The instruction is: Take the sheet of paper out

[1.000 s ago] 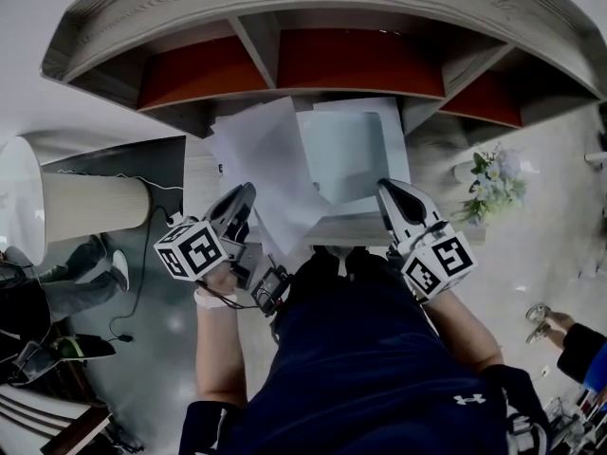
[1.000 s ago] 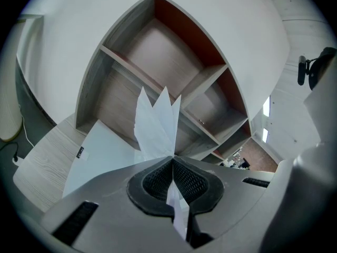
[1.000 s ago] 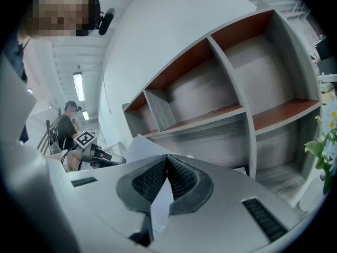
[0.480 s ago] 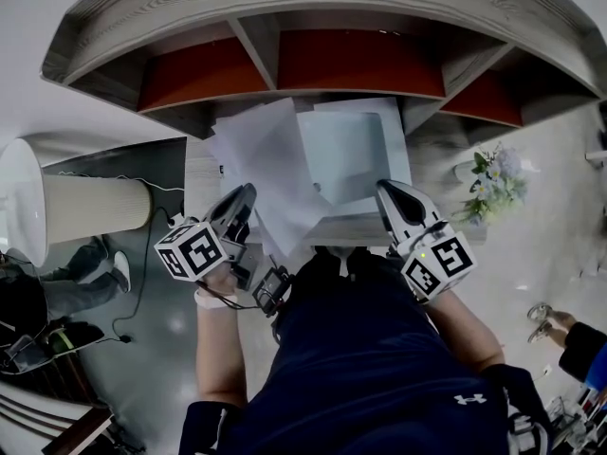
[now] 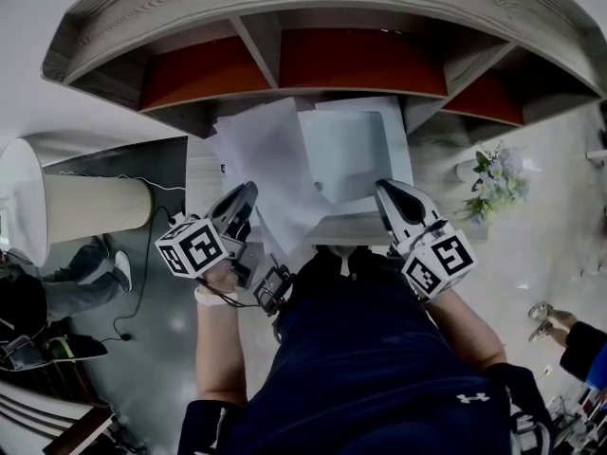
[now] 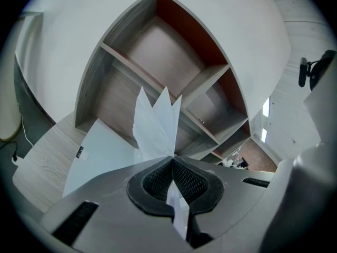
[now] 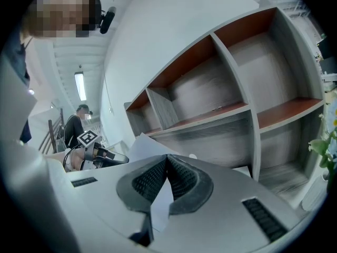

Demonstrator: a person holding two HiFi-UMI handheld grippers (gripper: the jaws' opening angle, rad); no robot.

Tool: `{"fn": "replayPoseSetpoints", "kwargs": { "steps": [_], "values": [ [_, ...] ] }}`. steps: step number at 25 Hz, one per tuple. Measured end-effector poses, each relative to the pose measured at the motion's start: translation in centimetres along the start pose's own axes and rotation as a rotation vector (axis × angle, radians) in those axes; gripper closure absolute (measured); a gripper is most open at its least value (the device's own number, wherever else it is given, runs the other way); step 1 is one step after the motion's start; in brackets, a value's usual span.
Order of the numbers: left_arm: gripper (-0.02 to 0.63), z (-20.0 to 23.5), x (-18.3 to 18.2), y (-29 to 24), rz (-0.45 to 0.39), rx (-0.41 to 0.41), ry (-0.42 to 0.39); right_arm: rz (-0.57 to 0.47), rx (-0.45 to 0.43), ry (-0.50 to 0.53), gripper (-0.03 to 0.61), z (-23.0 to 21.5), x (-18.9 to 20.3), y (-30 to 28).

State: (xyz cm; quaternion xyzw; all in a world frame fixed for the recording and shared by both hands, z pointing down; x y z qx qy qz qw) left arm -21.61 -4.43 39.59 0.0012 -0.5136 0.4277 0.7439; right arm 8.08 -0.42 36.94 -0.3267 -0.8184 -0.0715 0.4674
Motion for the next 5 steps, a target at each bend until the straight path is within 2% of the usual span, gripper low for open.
{"fn": "replayPoseSetpoints", "kwargs": {
  "steps": [5],
  "values": [
    [0.600,0.05,0.01,-0.14,0.007,0.005,-0.002,0.002,0.001,-0.006,0.565,-0.05,0.16,-0.07]
  ]
}}
Point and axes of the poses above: the fingertips, and each gripper's own axes: y backward along the fingers, z to its left, x out of its underside, the point moved 6 cm from there along y, backward along the fingers, and after that the axes turned 15 degrees about -y, right-handed, at the moved point
